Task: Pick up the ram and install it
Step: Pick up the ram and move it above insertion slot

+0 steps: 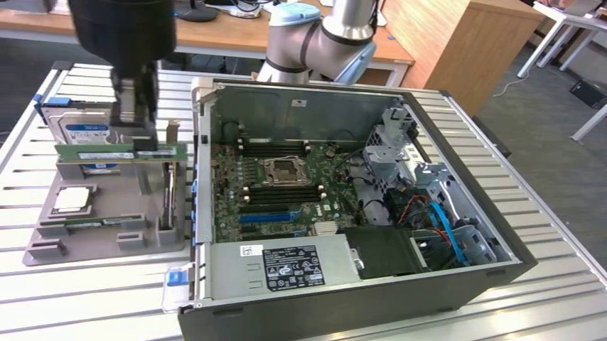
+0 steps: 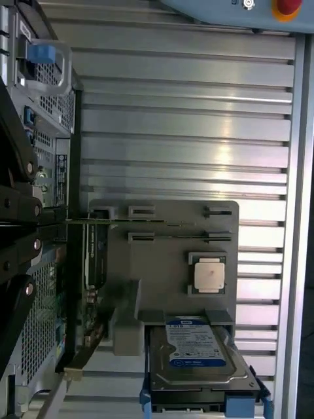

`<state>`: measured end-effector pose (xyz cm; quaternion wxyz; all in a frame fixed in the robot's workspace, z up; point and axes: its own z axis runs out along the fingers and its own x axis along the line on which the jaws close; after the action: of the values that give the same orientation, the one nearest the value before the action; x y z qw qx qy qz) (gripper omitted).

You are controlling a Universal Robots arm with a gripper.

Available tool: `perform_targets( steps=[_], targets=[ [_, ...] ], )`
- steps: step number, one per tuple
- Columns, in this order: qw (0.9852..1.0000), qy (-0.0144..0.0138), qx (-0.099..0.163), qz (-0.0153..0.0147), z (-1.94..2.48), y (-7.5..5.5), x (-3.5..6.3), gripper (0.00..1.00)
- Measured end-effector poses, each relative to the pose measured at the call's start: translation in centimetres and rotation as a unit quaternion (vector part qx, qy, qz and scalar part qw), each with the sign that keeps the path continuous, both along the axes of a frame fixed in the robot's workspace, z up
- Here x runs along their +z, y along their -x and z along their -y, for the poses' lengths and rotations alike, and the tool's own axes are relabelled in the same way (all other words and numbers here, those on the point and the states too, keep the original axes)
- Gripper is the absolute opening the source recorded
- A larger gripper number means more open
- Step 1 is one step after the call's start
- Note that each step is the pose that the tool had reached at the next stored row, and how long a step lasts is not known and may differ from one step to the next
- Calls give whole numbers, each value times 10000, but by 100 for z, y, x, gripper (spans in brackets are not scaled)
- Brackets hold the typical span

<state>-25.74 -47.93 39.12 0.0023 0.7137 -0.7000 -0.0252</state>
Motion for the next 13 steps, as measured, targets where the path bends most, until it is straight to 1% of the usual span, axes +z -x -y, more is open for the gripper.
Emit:
perform_targets(
  steps=[13],
  targets=[
    [10000,0,9,-1,0,-539,0,11]
  ],
)
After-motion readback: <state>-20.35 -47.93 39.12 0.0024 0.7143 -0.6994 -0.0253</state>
